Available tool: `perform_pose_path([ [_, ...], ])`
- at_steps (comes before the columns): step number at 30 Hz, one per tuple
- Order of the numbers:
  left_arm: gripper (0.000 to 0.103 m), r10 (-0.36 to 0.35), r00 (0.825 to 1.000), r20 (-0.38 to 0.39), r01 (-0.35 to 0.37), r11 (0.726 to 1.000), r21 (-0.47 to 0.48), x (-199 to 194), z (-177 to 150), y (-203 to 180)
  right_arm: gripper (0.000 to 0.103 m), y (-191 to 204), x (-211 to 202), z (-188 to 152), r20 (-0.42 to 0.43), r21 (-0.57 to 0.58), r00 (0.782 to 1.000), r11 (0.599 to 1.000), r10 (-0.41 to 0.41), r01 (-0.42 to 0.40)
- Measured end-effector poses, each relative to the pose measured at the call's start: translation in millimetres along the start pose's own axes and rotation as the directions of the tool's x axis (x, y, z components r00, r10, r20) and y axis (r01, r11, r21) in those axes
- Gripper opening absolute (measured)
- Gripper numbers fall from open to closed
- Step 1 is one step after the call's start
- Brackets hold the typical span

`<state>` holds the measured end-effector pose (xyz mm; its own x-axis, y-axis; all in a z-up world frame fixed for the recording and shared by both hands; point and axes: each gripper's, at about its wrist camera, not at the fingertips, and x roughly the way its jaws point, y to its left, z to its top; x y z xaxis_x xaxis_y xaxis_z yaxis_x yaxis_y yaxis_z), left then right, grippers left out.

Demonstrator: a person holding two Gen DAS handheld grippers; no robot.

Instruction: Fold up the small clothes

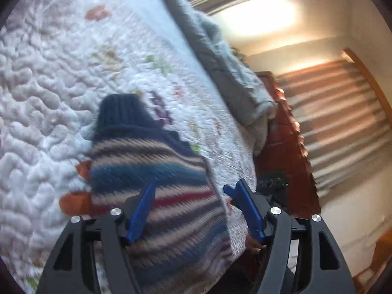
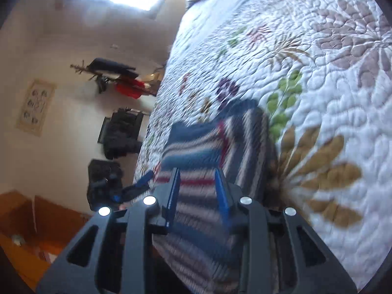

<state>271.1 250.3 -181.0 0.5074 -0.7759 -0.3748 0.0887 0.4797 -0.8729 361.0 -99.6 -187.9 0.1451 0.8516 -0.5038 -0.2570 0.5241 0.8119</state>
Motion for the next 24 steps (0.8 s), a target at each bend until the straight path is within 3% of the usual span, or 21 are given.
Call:
perform_pose_path([
  [3,0.07,0.007,1.0,-0.031,-0.005,0.998,0.068,-7.0,-36.0,-17.4,0.03,-0.8,-0.3,-32.1,-0.023,-0.012,1.0,1.0,-0.022,0.021],
  [5,0.068,0.061,0.996,-0.063,-0.057,0.996,0.071,2.7,-49.9,-12.0,0.025,-11.8,6.4,-41.0,-0.031,-0.001,0.998,0.998,-0.056,0.056],
  [7,0.066,0.034,0.998,-0.048,-0.032,0.999,0.032,4.8,-52.4,-0.6,0.018,-23.2,10.4,-43.0,-0.024,0.034,0.997,0.997,-0.07,0.071],
  [8,0.066,0.006,0.999,-0.037,-0.006,1.0,0.0,2.9,-50.8,3.9,0.019,-21.2,7.2,-44.1,-0.01,0.047,0.998,0.997,-0.065,0.066],
  [10,0.067,-0.02,1.0,-0.007,0.019,0.999,-0.043,-5.7,-50.1,4.6,0.034,-10.0,-2.8,-49.7,0.014,0.039,0.999,0.998,-0.048,0.048],
  [13,0.071,-0.014,1.0,0.009,0.014,1.0,0.017,-21.3,-68.8,-17.9,0.035,12.7,-22.1,-72.1,0.047,0.0,0.999,1.0,-0.021,0.021],
  [16,0.072,0.035,0.999,-0.002,-0.035,0.997,0.067,-28.2,-91.1,-27.7,0.035,13.6,-22.8,-101.7,0.021,-0.019,0.998,0.998,-0.056,0.057],
  [19,0.072,0.095,0.995,-0.024,-0.094,0.995,0.034,-25.3,-102.2,-12.1,0.033,-3.6,-6.1,-117.5,-0.015,-0.001,0.992,0.992,-0.124,0.124],
  [21,0.072,0.073,0.996,-0.052,-0.075,0.997,-0.03,-21.6,-106.9,4.9,0.033,-5.5,-4.7,-119.4,-0.007,0.011,0.991,0.991,-0.136,0.136],
  [23,0.077,0.068,0.998,-0.019,-0.069,0.995,-0.074,-30.1,-111.4,3.8,0.045,12.9,-15.3,-121.2,0.025,0.007,0.992,0.993,-0.121,0.121],
  [24,0.08,0.06,0.998,0.011,-0.059,0.996,-0.07,-39.1,-116.9,-5.5,0.056,25.3,-22.2,-123.8,0.043,-0.018,0.992,0.992,-0.123,0.123],
])
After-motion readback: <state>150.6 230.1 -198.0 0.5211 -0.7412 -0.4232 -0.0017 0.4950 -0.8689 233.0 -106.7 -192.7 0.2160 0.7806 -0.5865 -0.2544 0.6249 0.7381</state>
